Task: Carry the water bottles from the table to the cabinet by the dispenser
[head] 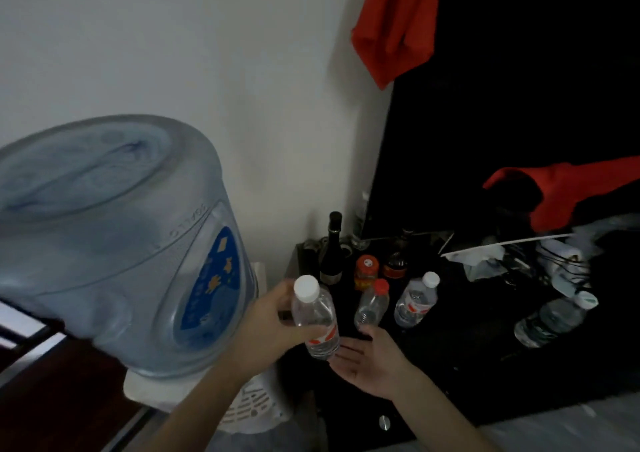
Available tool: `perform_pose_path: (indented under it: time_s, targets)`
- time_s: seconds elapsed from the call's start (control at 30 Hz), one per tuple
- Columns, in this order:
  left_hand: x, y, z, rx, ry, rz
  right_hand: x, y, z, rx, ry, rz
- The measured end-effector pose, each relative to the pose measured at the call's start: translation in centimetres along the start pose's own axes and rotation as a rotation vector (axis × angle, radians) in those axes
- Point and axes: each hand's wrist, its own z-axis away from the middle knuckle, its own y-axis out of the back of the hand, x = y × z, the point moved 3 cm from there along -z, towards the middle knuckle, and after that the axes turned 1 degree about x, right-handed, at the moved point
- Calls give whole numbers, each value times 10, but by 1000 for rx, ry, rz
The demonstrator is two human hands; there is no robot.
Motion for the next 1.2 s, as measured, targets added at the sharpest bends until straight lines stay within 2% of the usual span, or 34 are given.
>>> perform_pose_path:
  time_s: [0.17,0.47,0.7,0.93,1.2]
  targets:
    - [-32,-16,-22,1,56,27,-5,-3,-33,50,-35,3]
    - [-90,-59,-59,-17,116,55,-28,11,-92,203,15,-19]
    - [-133,-77,-80,0,146,47,-23,19,-134,246,-4,-99]
    - [-158,-87,-93,18,160,8,-28,25,-142,259,-11,-124]
    - [-158,-87,-111,-73,156,-62,-32,20,-144,181,-46,-100]
